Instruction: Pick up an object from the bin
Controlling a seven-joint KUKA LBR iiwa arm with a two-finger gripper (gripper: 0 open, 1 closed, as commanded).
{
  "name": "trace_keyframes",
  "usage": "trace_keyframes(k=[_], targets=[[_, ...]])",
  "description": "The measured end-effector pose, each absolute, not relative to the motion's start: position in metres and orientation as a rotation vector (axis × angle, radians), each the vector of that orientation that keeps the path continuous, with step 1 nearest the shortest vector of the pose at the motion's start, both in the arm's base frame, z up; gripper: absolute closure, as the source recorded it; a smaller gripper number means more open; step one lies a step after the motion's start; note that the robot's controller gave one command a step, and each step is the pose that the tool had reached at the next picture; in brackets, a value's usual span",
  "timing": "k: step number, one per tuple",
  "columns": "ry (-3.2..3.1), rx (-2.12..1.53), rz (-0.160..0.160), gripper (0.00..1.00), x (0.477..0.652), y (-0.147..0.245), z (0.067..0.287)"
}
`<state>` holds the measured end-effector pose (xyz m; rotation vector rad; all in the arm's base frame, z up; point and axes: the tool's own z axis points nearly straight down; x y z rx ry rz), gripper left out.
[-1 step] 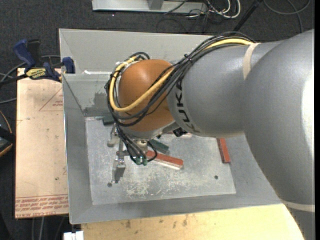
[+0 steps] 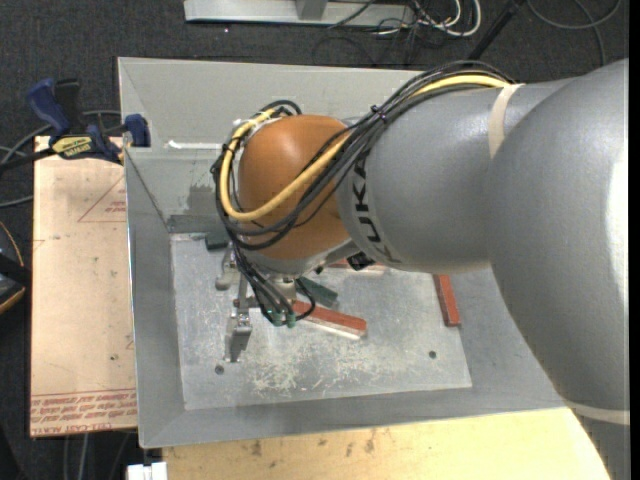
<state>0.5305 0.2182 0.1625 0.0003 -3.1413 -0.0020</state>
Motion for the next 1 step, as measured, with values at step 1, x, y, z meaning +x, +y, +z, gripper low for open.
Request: trace_keyframes(k=[1], targets=[[-3.143, 0.063, -0.004, 0.0, 0.5526, 0.1664, 0.1375]])
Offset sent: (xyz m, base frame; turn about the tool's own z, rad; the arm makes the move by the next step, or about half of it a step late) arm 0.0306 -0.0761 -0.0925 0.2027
